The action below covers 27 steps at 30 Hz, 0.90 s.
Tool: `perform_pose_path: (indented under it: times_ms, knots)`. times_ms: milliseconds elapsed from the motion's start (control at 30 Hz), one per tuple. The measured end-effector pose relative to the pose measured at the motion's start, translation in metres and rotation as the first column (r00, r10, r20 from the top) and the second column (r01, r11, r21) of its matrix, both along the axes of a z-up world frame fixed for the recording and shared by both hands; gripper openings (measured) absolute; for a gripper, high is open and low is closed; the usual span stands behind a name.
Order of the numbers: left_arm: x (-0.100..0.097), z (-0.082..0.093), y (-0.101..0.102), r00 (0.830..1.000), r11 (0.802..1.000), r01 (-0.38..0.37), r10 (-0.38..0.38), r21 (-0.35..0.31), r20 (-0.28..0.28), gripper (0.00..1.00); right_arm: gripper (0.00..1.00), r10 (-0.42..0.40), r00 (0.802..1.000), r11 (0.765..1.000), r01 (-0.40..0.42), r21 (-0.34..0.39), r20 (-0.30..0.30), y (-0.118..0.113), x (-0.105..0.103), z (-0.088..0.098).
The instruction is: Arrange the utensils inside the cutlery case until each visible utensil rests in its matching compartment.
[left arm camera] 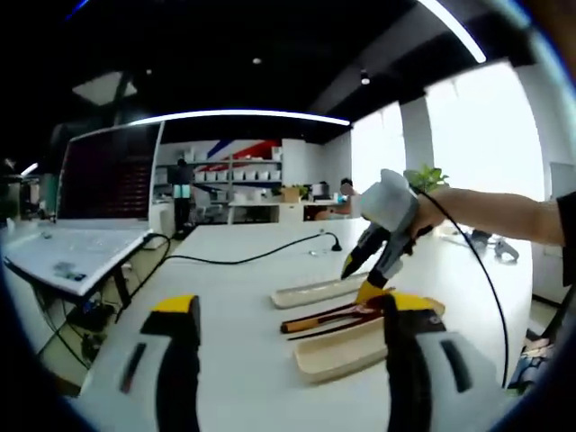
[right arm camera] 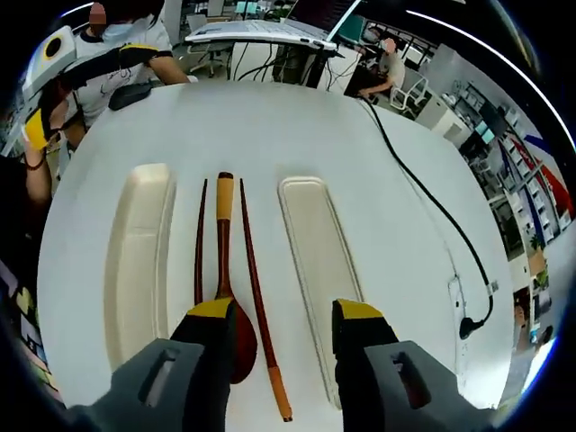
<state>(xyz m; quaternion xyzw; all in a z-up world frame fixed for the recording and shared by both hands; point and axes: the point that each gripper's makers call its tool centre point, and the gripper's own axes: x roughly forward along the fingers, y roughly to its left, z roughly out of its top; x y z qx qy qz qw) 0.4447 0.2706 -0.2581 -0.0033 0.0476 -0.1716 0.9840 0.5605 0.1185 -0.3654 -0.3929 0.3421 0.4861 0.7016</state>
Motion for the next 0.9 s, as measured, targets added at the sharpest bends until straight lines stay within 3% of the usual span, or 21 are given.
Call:
perform_pose_path:
  times_ms: [167, 267, 600, 700, 800, 900]
  knots:
    - [0.001, -0.001, -0.001, 1.0, 1.0, 0.008, -0.008, -0.002, -0.007, 0.86, 0.33, 0.031, 0.999, 0.999, -0.032, -0.021, -0.039, 0.005, -0.004, -0.001]
    - [0.002, -0.002, -0.001, 1.0, 1.0, 0.01, -0.01, -0.001, -0.012, 0.86, 0.25, 0.065, 0.996, 0.997, -0.067, -0.044, -0.055, 0.008, -0.007, -0.002]
    - [0.0, 0.004, 0.001, 1.0, 1.0, 0.003, -0.003, 0.012, 0.006, 0.85, 0.22, 0.123, 0.984, 0.985, -0.137, -0.108, -0.127, 0.013, -0.01, -0.013]
    - [0.001, 0.003, 0.0, 1.0, 1.0, 0.003, -0.003, 0.011, 0.004, 0.86, 0.2, 0.128, 0.982, 0.976, -0.149, -0.158, -0.136, 0.009, -0.006, -0.019]
    - [0.002, 0.002, -0.001, 1.0, 1.0, 0.007, -0.007, 0.016, -0.003, 0.86, 0.19, 0.111, 0.98, 0.977, -0.137, -0.162, -0.163, 0.01, -0.004, -0.021]
    - [0.002, 0.001, 0.001, 1.0, 1.0, 0.004, -0.004, 0.017, -0.004, 0.86, 0.13, 0.163, 0.963, 0.962, -0.203, -0.18, -0.215, 0.011, -0.012, -0.023]
